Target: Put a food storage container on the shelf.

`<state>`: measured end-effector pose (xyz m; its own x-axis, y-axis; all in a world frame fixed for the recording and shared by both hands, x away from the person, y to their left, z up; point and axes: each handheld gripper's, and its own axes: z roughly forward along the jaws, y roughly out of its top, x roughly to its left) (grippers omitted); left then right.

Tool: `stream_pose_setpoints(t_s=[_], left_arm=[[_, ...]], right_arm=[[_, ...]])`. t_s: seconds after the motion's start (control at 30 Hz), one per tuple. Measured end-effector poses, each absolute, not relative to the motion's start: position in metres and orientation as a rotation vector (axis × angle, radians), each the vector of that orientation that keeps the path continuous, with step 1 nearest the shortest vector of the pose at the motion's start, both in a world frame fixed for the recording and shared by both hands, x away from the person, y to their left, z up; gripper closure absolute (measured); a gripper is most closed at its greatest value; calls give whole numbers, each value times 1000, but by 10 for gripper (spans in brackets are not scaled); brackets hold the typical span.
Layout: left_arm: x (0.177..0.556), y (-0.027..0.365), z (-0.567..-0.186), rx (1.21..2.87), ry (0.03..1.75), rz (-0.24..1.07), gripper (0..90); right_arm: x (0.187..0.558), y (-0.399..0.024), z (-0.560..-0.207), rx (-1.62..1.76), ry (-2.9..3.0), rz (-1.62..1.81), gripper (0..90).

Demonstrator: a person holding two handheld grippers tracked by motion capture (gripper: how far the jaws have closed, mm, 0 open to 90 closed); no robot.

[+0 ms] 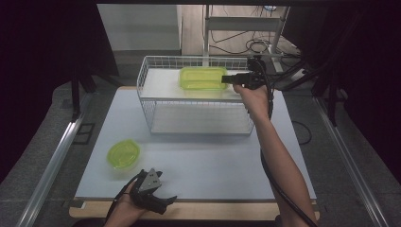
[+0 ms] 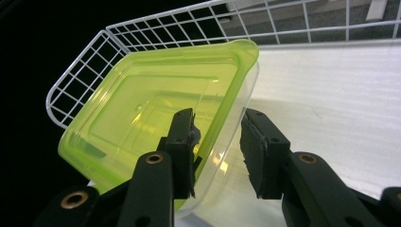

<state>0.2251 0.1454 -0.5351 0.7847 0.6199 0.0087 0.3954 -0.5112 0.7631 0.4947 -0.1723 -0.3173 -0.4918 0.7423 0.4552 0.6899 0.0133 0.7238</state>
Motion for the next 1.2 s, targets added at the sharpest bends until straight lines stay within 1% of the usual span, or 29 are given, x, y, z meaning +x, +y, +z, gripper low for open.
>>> stream_pose_setpoints(t_s=[0.2, 0.5, 0.87, 1.2], left_arm=[[225, 145, -535, 2179, 749, 360, 30], [226, 146, -534, 2167, 760, 351, 31], [226, 146, -535, 2182, 759, 354, 31], [225, 145, -535, 2186, 757, 359, 31]], right_arm=[[496, -172, -317, 1568, 2192, 1519, 640], [490, -177, -308, 1530, 2176, 1548, 477], [492, -179, -317, 1553, 2195, 1561, 452], [493, -167, -322, 1545, 2220, 1561, 443]])
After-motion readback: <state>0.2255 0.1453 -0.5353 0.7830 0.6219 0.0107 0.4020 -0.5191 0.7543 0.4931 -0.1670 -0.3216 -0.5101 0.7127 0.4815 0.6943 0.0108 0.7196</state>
